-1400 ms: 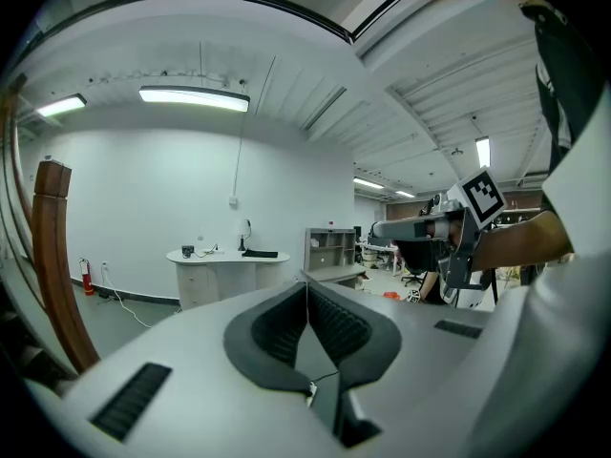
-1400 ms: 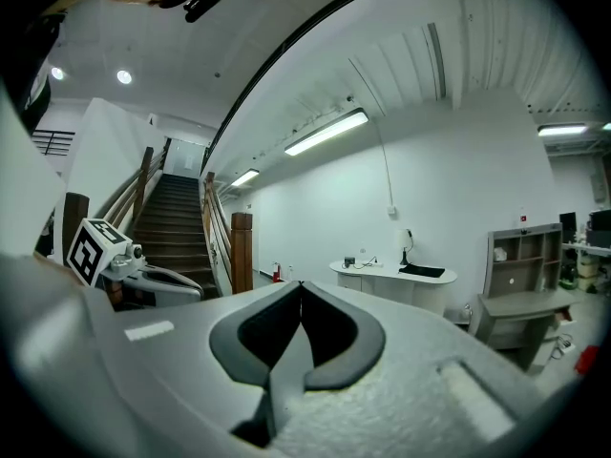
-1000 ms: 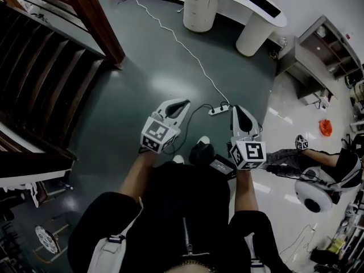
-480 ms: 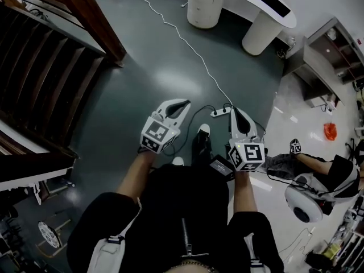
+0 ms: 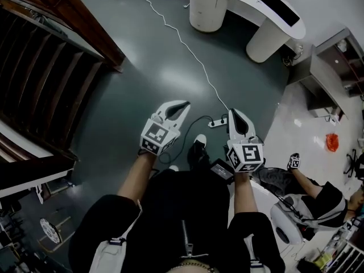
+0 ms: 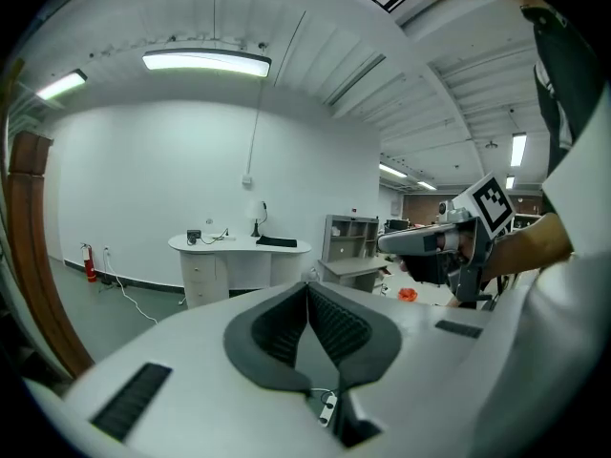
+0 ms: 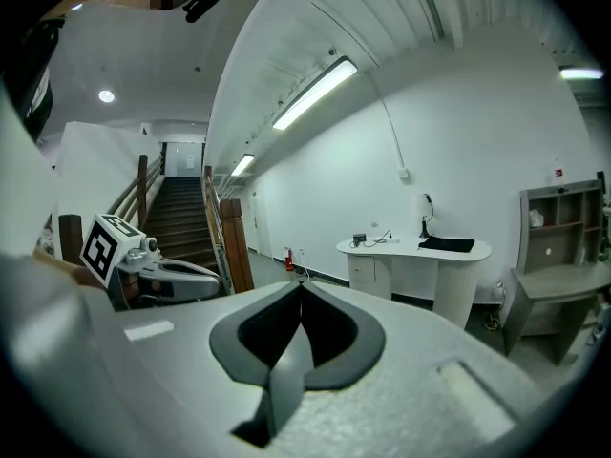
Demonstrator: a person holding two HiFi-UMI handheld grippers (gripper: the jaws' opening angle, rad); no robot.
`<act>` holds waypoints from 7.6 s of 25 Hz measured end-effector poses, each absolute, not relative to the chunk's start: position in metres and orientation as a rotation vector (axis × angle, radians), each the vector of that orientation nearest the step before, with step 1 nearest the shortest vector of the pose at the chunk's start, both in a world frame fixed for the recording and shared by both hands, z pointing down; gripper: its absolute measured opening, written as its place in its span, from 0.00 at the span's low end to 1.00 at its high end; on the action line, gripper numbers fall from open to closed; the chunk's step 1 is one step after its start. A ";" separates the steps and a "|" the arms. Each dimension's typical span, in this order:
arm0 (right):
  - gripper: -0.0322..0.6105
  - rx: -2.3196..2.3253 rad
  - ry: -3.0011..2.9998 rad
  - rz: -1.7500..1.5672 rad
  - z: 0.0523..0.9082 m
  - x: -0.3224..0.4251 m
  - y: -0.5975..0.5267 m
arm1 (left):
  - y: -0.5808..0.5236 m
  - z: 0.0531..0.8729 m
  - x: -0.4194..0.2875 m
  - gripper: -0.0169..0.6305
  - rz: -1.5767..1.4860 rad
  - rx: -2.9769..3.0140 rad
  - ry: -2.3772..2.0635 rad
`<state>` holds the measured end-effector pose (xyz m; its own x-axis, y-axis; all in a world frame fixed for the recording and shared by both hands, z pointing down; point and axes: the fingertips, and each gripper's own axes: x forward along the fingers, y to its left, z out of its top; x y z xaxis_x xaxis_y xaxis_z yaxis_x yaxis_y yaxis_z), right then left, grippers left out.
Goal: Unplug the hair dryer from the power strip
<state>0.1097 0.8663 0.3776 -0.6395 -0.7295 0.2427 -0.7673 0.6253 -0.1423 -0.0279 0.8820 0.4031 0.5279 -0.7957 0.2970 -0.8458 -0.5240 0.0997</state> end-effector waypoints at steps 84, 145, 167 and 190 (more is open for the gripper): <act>0.06 1.357 -2.620 0.375 0.384 0.025 0.375 | 0.378 0.410 -0.072 0.05 0.306 2.698 -1.124; 0.06 1.260 -2.627 0.364 0.380 0.072 -0.192 | -0.168 0.413 -0.022 0.05 0.425 2.733 -1.019; 0.35 1.080 -2.411 0.287 0.432 0.030 -0.263 | -0.258 0.447 -0.045 0.05 0.405 2.732 -0.747; 0.63 0.752 -2.198 0.096 0.498 0.019 -0.277 | -0.286 0.464 -0.059 0.05 0.433 2.736 -0.724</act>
<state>0.0186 -0.2767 0.4976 -0.5081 -0.4854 0.7115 -0.5453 0.8207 0.1705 -0.0591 -0.2858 0.4638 0.8297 -0.4324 0.3531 -0.5156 -0.8360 0.1878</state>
